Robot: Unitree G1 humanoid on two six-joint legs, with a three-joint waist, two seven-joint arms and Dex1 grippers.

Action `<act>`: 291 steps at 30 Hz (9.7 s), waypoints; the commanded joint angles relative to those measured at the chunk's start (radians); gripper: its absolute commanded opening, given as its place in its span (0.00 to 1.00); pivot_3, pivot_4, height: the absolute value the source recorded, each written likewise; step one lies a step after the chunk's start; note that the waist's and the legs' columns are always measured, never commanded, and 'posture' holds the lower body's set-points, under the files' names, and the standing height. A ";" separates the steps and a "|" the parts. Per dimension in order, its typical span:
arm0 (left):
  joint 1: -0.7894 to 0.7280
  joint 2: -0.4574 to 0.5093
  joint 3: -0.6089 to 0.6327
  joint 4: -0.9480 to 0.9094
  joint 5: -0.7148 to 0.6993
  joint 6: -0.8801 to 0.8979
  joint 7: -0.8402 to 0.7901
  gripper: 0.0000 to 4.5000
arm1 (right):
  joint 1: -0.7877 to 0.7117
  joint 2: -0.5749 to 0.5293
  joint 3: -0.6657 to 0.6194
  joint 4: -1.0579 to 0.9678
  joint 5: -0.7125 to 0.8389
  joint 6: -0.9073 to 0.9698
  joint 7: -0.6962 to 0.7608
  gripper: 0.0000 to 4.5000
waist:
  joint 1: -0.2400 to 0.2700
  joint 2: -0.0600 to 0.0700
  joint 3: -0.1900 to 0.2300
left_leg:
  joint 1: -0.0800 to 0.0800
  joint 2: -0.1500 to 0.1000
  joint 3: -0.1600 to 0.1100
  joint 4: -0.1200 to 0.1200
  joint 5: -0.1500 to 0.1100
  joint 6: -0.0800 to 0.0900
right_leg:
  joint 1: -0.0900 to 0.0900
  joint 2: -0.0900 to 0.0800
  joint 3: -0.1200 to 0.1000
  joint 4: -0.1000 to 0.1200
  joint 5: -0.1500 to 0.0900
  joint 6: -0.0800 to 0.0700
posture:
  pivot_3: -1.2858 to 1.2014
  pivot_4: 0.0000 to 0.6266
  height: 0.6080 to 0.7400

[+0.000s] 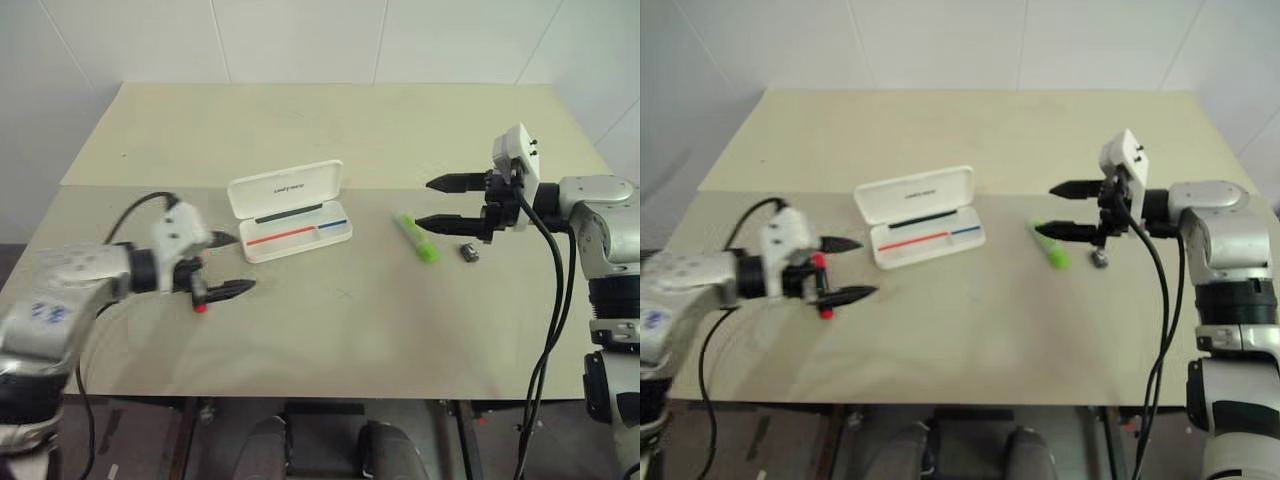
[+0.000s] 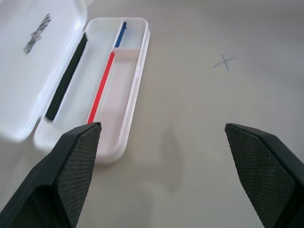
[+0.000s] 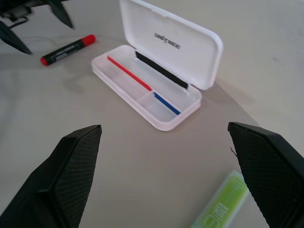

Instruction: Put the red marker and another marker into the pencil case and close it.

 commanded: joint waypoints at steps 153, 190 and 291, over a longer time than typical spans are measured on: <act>0.131 -0.555 0.549 -0.670 0.042 1.027 0.957 0.91 | -0.074 0.063 -0.056 -0.102 0.244 0.019 0.075 1.00 | 0.009 -0.016 0.004 | 0.000 0.015 0.010 0.019 -0.014 0.000 | 0.002 0.013 0.012 -0.008 0.006 -0.002 | 0.52 0.24 1.00; 0.069 -0.604 0.281 -0.262 0.209 0.897 0.954 0.72 | -0.095 0.080 -0.083 -0.129 0.220 0.039 -0.013 1.00 | 0.039 -0.009 -0.001 | 0.002 0.014 0.011 0.018 -0.015 0.000 | 0.002 0.012 0.013 -0.009 0.006 -0.002 | 0.52 0.24 1.00; -0.491 -0.210 0.015 -0.227 0.035 0.523 0.074 0.92 | 0.275 0.008 -0.048 -0.127 -0.020 0.140 -0.508 1.00 | 0.022 -0.008 0.006 | 0.000 0.017 0.022 0.022 -0.020 0.004 | 0.000 0.017 0.023 -0.010 0.008 0.001 | 0.52 0.24 1.00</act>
